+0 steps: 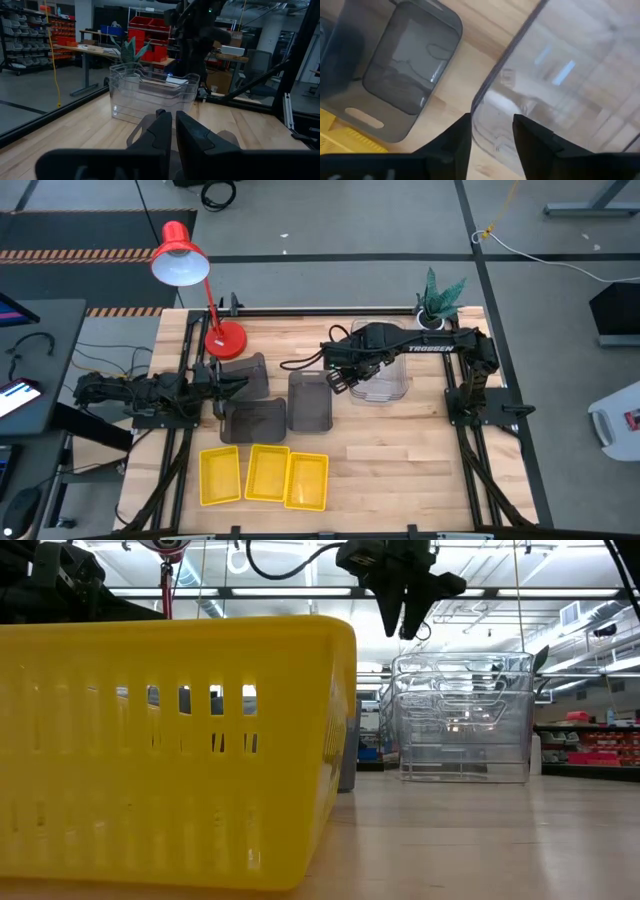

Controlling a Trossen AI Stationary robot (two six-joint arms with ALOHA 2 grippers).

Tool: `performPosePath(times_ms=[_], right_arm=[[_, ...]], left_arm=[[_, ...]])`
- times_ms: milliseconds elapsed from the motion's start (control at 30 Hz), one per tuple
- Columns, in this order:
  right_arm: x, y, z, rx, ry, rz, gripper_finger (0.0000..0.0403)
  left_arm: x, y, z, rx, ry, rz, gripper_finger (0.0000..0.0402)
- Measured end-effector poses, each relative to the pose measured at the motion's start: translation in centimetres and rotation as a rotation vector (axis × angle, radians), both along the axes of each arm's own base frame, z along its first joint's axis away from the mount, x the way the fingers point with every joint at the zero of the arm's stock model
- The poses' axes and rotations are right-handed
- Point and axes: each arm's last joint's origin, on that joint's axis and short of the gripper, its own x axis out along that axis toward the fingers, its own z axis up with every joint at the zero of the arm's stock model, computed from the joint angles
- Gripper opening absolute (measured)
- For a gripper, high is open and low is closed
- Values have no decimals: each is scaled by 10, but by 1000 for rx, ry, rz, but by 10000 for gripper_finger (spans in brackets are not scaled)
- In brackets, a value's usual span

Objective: Stack baskets by color
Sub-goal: Stack the top black bin on the left black bin

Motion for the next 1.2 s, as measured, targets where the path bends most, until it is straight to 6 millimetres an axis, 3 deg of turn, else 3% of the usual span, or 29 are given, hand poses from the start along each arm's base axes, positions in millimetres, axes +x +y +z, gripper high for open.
performPosePath(times_ms=[467, 900, 1200], right_arm=[[13, 14, 4, -299, -60, 305, 166], [16, 14, 5, -342, -75, 328, 198], [14, 28, 14, -427, -97, 452, 192]], left_arm=[[0, 0, 0, 0, 0, 0, 34], [0, 0, 0, 0, 0, 0, 38], [0, 0, 0, 0, 0, 0, 33]])
